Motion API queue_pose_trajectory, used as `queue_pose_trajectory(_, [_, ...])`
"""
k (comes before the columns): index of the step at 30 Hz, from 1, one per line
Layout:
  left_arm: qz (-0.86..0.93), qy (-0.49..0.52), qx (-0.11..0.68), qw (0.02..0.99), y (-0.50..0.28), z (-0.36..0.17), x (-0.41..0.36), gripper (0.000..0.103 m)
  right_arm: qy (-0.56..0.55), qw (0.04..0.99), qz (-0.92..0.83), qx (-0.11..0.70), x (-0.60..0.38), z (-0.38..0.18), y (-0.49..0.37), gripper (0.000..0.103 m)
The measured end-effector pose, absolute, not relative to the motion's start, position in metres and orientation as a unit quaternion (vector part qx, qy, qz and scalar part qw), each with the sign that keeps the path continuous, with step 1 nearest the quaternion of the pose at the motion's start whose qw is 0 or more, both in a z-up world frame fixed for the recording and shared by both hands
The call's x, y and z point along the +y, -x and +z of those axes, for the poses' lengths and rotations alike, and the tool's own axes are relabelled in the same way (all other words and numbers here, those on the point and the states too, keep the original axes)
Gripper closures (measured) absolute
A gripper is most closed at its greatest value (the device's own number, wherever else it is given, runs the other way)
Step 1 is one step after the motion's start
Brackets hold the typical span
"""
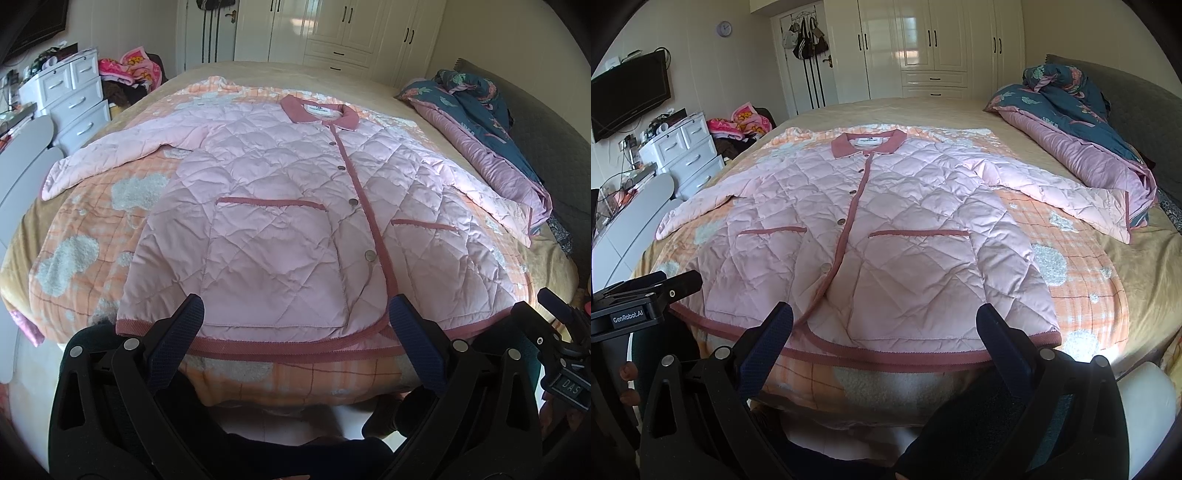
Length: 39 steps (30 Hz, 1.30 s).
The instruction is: Fold large clothes
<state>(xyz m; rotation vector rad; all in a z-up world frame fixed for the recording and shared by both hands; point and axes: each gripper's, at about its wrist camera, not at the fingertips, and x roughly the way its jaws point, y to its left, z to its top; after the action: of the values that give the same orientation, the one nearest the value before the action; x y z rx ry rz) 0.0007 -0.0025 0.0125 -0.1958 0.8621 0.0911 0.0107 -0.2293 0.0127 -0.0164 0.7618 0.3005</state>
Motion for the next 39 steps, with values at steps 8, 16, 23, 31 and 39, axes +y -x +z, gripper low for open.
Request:
queue_pose_trajectory(8, [0.042, 0.093, 0.415, 0.904, 0.001, 0.012, -0.002, 0.009, 0.008, 0.917, 0.147, 0.371, -0.229, 0.012, -0.011, 0.004])
queue_pose_trajectory(16, [0.041, 0.092, 0.415, 0.904, 0.001, 0.009, -0.003, 0.009, 0.008, 0.916, 0.147, 0.373, -0.229, 0.013, -0.011, 0.004])
queue_pose_trajectory(23, [0.04, 0.091, 0.416, 0.904, 0.0, 0.006, -0.004, 0.009, 0.008, 0.915, 0.147, 0.375, -0.23, 0.011, -0.012, 0.004])
queue_pose_trajectory(31, [0.035, 0.092, 0.417, 0.903, -0.012, 0.003, -0.002, 0.009, 0.014, 0.912, 0.145, 0.383, -0.227, 0.006, -0.022, 0.004])
queue_pose_trajectory(39, [0.041, 0.091, 0.417, 0.903, -0.031, 0.005, 0.001, 0.009, 0.016, 0.91, 0.144, 0.388, -0.224, 0.004, -0.042, 0.004])
